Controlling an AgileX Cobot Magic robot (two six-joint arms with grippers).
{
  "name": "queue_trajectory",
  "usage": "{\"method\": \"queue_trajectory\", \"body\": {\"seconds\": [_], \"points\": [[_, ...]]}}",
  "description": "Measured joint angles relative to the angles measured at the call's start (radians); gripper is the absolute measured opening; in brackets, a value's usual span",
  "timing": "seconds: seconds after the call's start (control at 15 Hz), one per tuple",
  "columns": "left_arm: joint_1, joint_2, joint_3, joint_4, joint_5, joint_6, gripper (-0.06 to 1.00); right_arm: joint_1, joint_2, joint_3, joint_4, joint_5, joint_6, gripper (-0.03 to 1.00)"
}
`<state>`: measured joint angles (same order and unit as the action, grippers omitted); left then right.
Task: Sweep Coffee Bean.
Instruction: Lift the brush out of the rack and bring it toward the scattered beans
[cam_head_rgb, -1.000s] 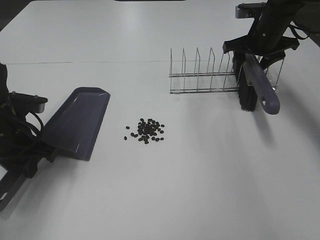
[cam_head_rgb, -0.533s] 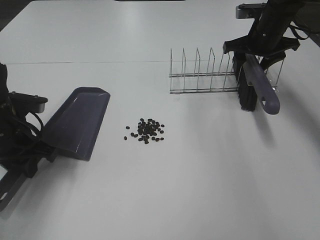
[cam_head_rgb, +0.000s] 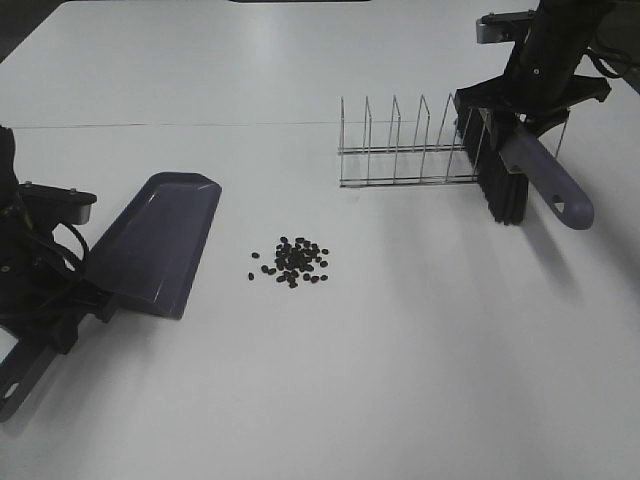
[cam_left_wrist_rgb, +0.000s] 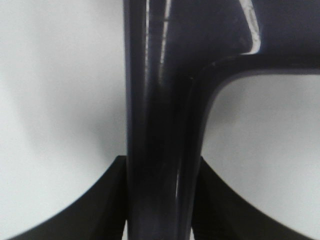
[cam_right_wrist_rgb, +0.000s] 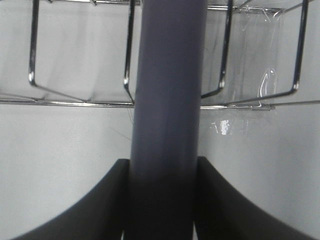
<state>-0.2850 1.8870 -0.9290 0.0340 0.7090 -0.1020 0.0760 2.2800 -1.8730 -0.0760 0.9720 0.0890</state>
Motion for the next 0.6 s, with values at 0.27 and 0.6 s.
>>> {"method": "queue_trajectory", "body": {"seconds": [0.27,0.6], "points": [[0.0,0.0,-0.011,0.001,0.016,0.034,0.33,0.0,-0.077,0.0,0.002,0.011,0.001,0.31],[0.0,0.0,-0.095,0.001,0.088,0.057,0.33,0.0,-0.227,0.0,0.002,0.122,-0.002,0.31]]}}
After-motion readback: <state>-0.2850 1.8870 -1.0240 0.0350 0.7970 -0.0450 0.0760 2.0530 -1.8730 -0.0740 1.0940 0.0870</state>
